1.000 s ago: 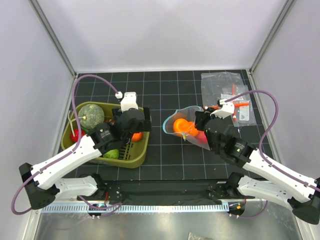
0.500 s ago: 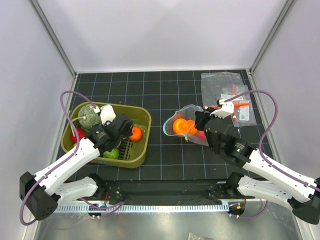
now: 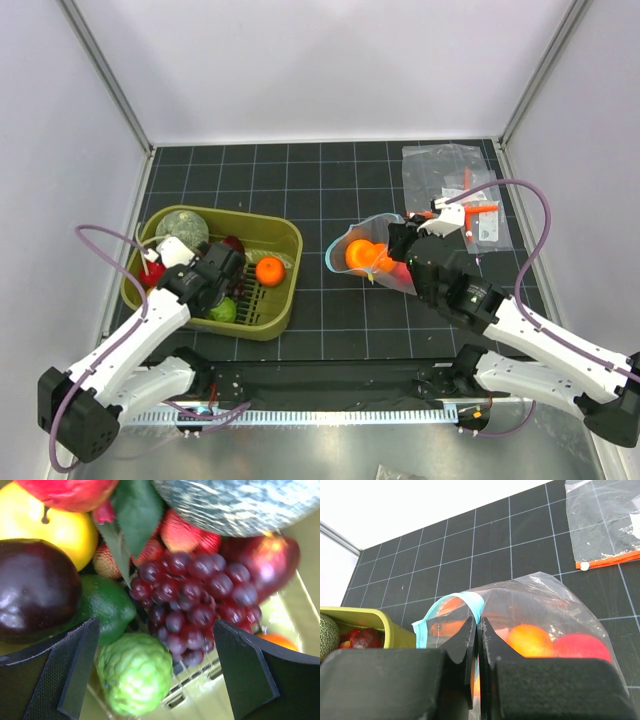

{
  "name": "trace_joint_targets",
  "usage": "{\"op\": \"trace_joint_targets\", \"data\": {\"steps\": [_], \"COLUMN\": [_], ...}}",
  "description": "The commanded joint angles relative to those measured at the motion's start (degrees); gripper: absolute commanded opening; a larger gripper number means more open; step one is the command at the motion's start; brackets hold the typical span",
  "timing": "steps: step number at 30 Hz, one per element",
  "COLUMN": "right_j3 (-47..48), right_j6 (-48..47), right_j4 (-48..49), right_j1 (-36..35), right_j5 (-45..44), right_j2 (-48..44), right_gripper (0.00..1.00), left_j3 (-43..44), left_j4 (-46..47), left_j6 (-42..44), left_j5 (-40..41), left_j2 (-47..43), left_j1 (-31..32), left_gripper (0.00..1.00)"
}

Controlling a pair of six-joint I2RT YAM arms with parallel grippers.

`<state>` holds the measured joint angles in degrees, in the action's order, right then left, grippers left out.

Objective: Place the food in the zip-top bag and seal the zipper
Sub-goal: Pick up the fake fruit from the bin.

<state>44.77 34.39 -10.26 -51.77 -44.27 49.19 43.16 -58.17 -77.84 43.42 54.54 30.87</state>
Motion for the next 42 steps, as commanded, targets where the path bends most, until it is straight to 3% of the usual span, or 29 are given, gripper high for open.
{"op": "trace_joint_targets", "data": {"steps": [1,6,15,17,20,21,24,25,27,33,36,42], "right_j3": [0.32,0.75,0.23,0.49,0.4,0.31,0.4,0.4,0.31,0.31,0.4,0.4], "right_j6": [0.24,0.15,-0.03,-0.03,-0.03,0.06,-0.11,-0.11,-0.03,-0.03,-0.12,-0.11], "right_j4": [3.93,3.76,4.11,4.11,3.85,3.93,4.11,4.02,4.11,4.2,4.11,4.02], "right_j1": [-0.26,-0.26,-0.26,-0.26,-0.26,-0.26,-0.26,-0.18,-0.26,-0.26,-0.26,-0.35], "right_j5": [-0.82,-0.2,-0.64,-0.29,-0.37,-0.55,-0.29,-0.2,-0.37,-0.11,-0.11,-0.11], "right_j2": [-0.15,0.21,-0.15,-0.15,-0.41,-0.58,-0.67,-0.59,-0.59,-0.41,-0.5,-0.67], "right_gripper": [0.08,0.08,0.08,0.08,0.08,0.08,0.08,0.08,0.08,0.08,0.08,0.08], "left_j3": [-2.37,-6.85,-9.85,-8.27,-6.24,-6.42,-7.38,-7.56,-7.65,-6.07,-6.42,-4.84], "left_j4": [0.95,8.5,20.63,20.47,19.06,18.89,19.06,18.71,17.66,12.91,12.73,12.56], "left_j6": [-6.52,-5.21,-4.16,-2.15,-1.61,-1.26,0.49,0.93,1.99,5.33,6.03,7.7], "left_j5": [2.02,-1.49,-9.05,-10.02,-10.02,-10.28,-10.99,-10.99,-11.69,-14.15,-16.6,-21.61], "left_j2": [-0.49,2.58,19.44,21.65,22.98,21.76,16.94,15.52,12.27,-1.79,-9.96,-21.31], "left_j1": [-2.39,-6.08,-14.7,-15.32,-15.23,-15.23,-15.23,-15.23,-15.14,-14.18,-13.91,-13.82], "left_gripper": [1.0,1.0,1.0,0.88,0.79,0.75,0.48,0.27,0.16,0.12,0.0,0.0]}}
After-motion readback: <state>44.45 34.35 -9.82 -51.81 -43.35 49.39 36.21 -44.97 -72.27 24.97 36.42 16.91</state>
